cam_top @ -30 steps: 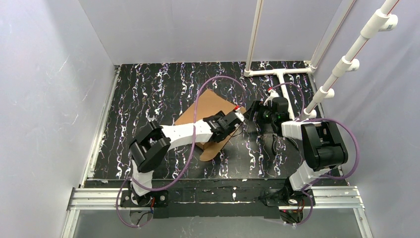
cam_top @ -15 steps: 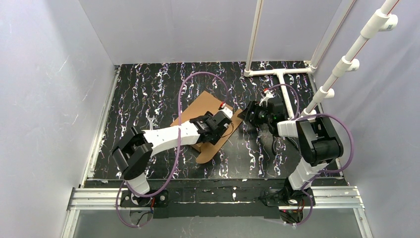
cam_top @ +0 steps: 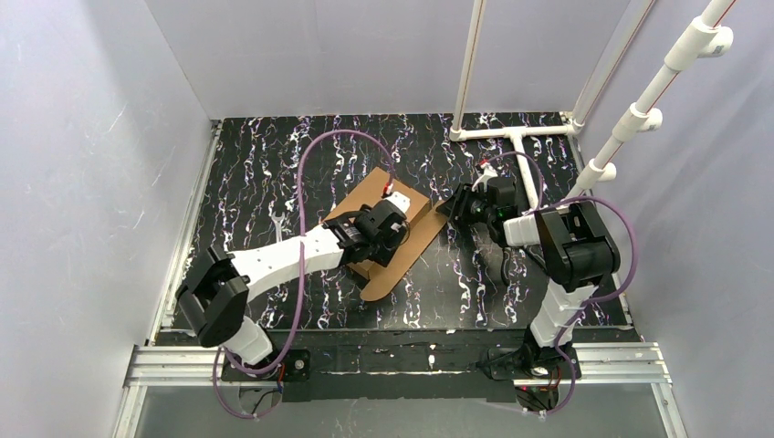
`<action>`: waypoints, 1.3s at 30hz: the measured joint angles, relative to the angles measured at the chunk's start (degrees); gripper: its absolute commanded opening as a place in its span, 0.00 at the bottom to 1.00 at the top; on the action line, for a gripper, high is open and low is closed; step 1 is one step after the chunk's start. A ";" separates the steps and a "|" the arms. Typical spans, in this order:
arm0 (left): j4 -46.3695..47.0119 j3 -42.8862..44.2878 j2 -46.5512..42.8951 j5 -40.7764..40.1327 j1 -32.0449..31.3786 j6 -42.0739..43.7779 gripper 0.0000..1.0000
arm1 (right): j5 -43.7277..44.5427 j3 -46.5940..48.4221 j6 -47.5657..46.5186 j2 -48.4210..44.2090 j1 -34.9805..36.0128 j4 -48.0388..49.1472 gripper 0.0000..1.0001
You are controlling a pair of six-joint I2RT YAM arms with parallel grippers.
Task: Fold the paper box
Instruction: Close the paper box at the center of the board.
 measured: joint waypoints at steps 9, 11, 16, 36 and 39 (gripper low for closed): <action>3.17 -6.25 -7.32 6.58 6.32 -1.20 0.64 | -1.92 -0.07 -1.55 1.55 -0.04 2.08 0.32; 3.74 -7.67 -9.40 8.68 8.04 -1.92 0.67 | -2.71 -0.07 -1.81 1.62 -0.04 2.73 0.30; 4.35 -8.94 -14.91 14.25 13.84 -3.56 0.83 | -4.57 -0.07 -2.95 1.62 0.39 3.98 0.24; -2.32 3.80 1.09 42.49 41.29 2.58 0.98 | -0.39 1.07 -18.51 -3.10 10.14 -1.62 0.02; -2.21 6.32 4.83 46.42 44.00 3.45 0.98 | 1.31 1.60 -20.22 -3.41 11.37 -2.86 0.01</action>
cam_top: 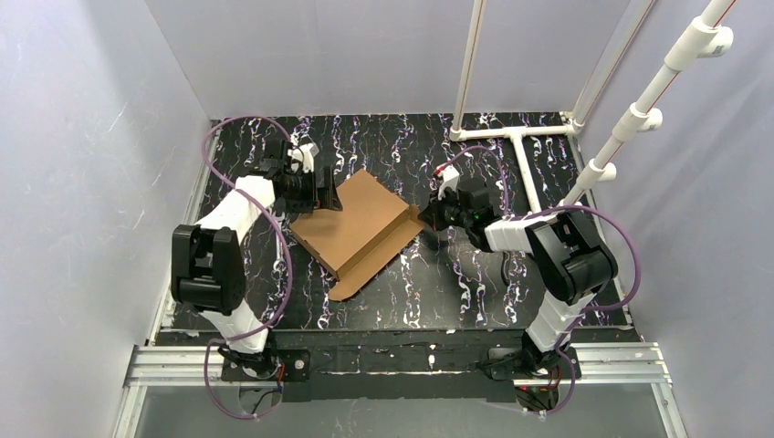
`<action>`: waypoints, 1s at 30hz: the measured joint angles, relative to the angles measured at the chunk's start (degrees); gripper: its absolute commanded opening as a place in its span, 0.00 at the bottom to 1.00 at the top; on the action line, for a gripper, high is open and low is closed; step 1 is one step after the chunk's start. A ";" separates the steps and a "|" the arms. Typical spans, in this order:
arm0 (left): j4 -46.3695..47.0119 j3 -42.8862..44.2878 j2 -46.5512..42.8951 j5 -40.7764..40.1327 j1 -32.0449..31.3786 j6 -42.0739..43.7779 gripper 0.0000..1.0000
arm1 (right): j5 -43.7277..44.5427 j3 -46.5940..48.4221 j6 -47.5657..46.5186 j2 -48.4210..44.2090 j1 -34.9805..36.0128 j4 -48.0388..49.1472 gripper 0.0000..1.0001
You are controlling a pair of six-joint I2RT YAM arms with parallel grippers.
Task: Fold the paper box
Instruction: Close the paper box at the center of the board.
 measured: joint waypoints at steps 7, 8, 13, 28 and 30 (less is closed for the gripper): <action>0.28 6.78 3.91 1.73 1.20 3.72 0.98 | 2.75 0.37 -2.51 -0.31 1.49 -1.11 0.01; 0.42 7.82 4.50 1.53 1.20 4.46 0.98 | 2.95 0.39 -2.58 -0.31 1.62 -1.20 0.01; 2.16 8.96 7.69 0.87 1.20 7.56 0.98 | 4.15 0.87 -3.32 -0.31 2.54 -1.75 0.01; 3.06 9.22 12.81 1.75 1.20 9.38 0.98 | 1.95 0.87 -5.68 -0.33 3.06 -1.68 0.01; 2.99 9.25 13.51 1.90 1.20 9.31 0.98 | 1.22 0.87 -5.97 -0.33 3.06 -1.68 0.01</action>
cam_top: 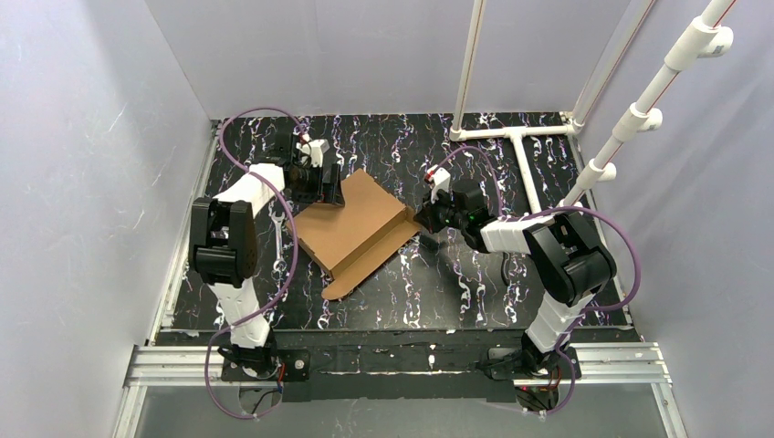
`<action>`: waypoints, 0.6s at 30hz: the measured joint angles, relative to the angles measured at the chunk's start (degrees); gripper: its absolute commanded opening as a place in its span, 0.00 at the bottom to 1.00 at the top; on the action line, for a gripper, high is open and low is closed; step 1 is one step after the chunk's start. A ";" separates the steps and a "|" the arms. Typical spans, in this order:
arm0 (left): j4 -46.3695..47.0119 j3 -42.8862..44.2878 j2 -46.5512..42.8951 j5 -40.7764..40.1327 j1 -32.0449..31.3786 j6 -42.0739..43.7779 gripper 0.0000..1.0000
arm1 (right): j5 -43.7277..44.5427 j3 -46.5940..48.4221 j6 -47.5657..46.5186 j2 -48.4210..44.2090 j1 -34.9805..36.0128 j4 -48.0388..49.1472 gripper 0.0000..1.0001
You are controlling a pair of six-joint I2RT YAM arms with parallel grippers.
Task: Fold the paper box
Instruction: Close the paper box at the center of the board.
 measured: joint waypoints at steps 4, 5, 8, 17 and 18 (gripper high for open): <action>-0.07 0.00 1.07 0.48 0.00 -0.17 0.98 | -1.46 -0.26 -0.81 0.00 0.00 0.09 0.01; -0.07 0.00 1.11 0.63 0.00 -0.22 0.98 | -1.81 -0.33 -0.90 0.00 0.00 0.11 0.01; 0.04 0.00 1.11 0.74 0.00 -0.39 0.98 | -2.93 -0.81 -1.51 -0.02 0.00 0.70 0.01; 0.07 0.00 1.11 0.37 0.00 -2.25 0.97 | -5.11 -2.08 -3.23 -0.33 0.00 1.73 0.01; 0.07 0.00 1.11 0.33 0.00 -2.51 0.97 | -5.22 -2.14 -3.43 -0.33 0.00 1.75 0.01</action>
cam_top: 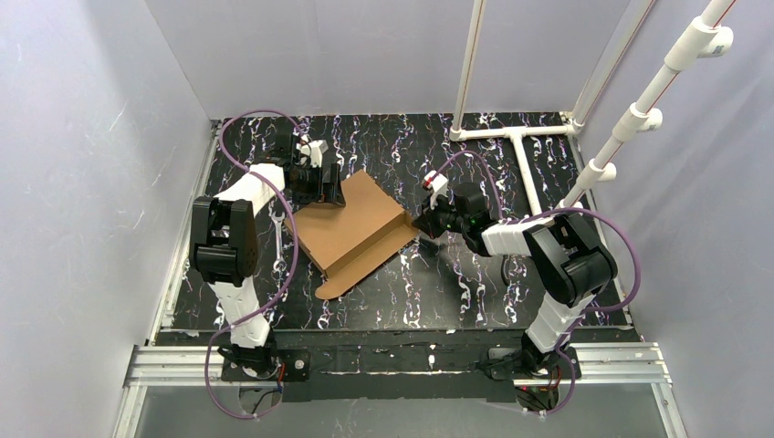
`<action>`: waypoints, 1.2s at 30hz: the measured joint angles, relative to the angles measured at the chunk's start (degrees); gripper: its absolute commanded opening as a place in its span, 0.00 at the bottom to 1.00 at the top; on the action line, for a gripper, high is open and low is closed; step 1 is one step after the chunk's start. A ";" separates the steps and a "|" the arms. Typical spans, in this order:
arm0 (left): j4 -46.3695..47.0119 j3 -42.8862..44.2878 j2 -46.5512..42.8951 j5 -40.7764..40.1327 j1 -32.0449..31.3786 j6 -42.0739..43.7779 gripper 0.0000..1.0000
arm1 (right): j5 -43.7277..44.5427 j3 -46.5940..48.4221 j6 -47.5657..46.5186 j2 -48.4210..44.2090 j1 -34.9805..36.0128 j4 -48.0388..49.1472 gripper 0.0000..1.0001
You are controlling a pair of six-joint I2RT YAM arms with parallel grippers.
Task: Fold the paper box
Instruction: Close the paper box at the center of the board.
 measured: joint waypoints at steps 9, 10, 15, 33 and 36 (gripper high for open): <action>0.02 0.00 0.00 -0.28 0.00 -1.49 0.95 | -0.96 -0.46 -1.09 0.00 0.00 -0.02 0.01; 0.02 0.00 0.00 -0.35 0.00 -1.57 0.95 | -1.05 -0.46 -1.22 0.00 0.00 -0.04 0.01; 0.02 -0.04 0.00 -0.39 0.00 -2.03 0.95 | -1.44 -0.46 -2.12 0.00 0.00 -0.26 0.01; -0.15 -0.20 0.00 1.36 0.37 -0.22 0.94 | 0.17 1.99 -1.90 0.00 1.62 -5.68 0.01; -0.24 -0.20 0.00 1.40 0.37 -0.02 0.94 | 0.17 2.19 -0.31 0.00 0.76 -6.16 0.01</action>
